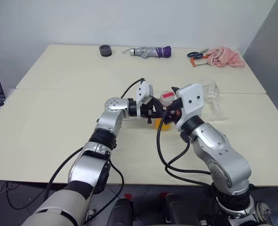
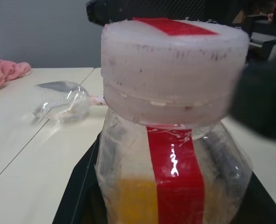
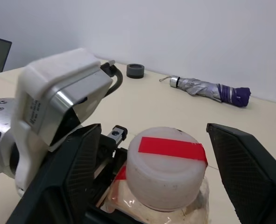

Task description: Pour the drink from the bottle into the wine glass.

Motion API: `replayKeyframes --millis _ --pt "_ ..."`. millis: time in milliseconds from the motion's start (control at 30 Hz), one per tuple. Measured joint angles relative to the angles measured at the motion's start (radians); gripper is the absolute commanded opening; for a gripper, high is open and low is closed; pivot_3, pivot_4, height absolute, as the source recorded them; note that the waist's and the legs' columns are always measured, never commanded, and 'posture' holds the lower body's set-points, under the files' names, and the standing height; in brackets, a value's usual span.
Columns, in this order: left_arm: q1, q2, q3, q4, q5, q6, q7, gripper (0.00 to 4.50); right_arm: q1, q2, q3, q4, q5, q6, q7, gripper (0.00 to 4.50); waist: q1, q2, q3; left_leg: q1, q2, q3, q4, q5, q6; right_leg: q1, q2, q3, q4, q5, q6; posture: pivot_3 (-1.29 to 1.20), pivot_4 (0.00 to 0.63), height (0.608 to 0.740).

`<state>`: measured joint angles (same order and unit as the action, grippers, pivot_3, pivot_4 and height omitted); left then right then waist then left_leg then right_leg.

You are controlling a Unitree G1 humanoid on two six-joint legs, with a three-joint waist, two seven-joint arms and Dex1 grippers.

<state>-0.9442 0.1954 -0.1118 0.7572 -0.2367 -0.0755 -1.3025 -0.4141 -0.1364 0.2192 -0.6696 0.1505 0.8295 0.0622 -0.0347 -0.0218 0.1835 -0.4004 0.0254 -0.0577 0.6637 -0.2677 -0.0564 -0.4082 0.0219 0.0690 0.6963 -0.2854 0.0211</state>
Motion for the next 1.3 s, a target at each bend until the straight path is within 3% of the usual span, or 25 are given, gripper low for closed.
replayKeyframes --millis 133,333,433,600,733,967,1300 --pt "0.0 0.0 0.001 0.0 0.0 -0.001 -0.001 1.78 0.005 0.0 0.0 0.007 -0.009 -0.004 0.007 1.87 0.0 0.0 0.0 0.0 0.0 0.0 0.0 0.0 0.0 0.0 0.0 0.0 0.0 0.0 0.0 0.0 0.15 0.74" --pt "0.0 0.009 0.002 -0.001 -0.002 0.005 -0.023 1.78 0.022 -0.003 -0.005 0.03 0.003 -0.06 0.062 1.87 -0.001 0.0 0.0 0.0 0.0 0.0 0.0 0.0 0.0 0.0 0.0 0.0 0.0 0.0 0.0 0.0 0.15 0.74" --pt "0.002 0.033 0.002 -0.01 -0.005 0.013 -0.058 1.78 0.008 -0.085 -0.023 0.095 0.05 -0.164 0.205 1.87 -0.002 0.0 0.0 0.0 0.0 0.0 0.0 0.0 0.0 0.0 0.0 0.0 0.0 0.0 0.0 0.0 0.15 0.74" --pt "0.016 0.068 -0.001 -0.074 -0.016 0.052 -0.125 1.77 -0.105 -0.266 -0.083 0.276 0.196 -0.3 0.576 1.87 -0.008 0.0 0.0 0.0 0.0 0.0 0.0 0.0 0.0 0.001 0.0 -0.001 0.0 0.0 0.0 0.0 0.15 0.74" --pt "0.03 0.074 0.001 -0.099 -0.021 0.091 -0.126 1.76 -0.265 -0.328 -0.109 0.484 0.31 -0.252 0.805 1.87 -0.01 0.0 0.0 0.001 0.0 -0.001 0.0 0.0 0.0 0.001 0.0 -0.001 0.001 0.0 0.0 0.0 0.15 0.74" --pt "0.049 0.064 -0.013 -0.168 -0.025 0.119 -0.127 1.74 -0.293 -0.362 -0.118 0.586 0.321 -0.283 0.898 4.38 -0.01 0.0 0.0 0.0 0.0 -0.001 0.0 0.0 0.0 0.001 -0.003 -0.002 0.0 0.0 -0.001 0.0 0.15 0.74" --pt "0.065 0.073 -0.012 -0.198 -0.028 0.131 -0.125 1.74 -0.098 -0.439 -0.223 0.303 0.343 -0.228 0.774 4.5 0.001 0.0 0.0 0.0 -0.001 0.0 0.0 0.0 0.0 0.001 -0.003 -0.001 0.0 0.0 0.0 0.0 0.15 0.74"
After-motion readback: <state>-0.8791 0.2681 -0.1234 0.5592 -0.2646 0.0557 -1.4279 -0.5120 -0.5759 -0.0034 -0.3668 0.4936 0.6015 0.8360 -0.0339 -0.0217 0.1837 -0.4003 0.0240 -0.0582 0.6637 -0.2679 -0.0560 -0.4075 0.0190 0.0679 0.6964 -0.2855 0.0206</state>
